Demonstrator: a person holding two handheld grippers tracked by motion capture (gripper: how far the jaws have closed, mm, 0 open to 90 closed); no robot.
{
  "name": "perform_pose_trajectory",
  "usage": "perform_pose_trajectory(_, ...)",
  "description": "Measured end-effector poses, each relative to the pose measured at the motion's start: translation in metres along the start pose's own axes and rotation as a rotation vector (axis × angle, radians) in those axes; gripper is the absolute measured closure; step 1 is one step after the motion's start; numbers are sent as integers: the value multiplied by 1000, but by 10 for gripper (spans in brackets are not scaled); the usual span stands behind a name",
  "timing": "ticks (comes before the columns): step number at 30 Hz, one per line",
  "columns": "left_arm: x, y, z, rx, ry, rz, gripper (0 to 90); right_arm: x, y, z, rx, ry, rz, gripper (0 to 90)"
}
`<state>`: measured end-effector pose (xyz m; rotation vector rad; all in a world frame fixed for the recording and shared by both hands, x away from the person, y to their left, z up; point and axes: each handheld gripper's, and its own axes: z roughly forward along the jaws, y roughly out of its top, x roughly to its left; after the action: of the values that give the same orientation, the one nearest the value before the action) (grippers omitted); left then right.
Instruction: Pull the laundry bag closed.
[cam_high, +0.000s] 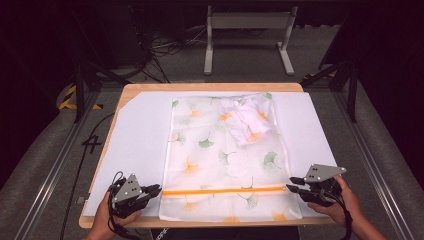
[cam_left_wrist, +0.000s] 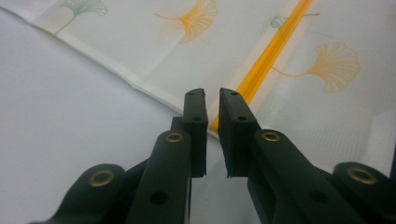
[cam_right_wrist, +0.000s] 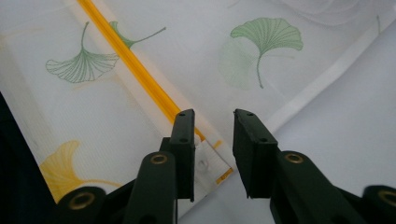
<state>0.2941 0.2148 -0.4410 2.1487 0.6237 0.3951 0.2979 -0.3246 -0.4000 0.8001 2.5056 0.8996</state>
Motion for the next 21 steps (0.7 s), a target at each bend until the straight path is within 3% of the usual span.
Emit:
perform_pose_trajectory(3,3,0,-2,-12,19,-9,771,-2,1,-3,-26,-20,-4,664)
perform_pose_trajectory(15,17,0,-8,-52,124,-33,484,-15,4,-8,-145,-140,-40,405)
perform_pose_trajectory(21,28,-2,-8,-55,172,-73,327,-24,-3,-5,-163,-201,-9,306)
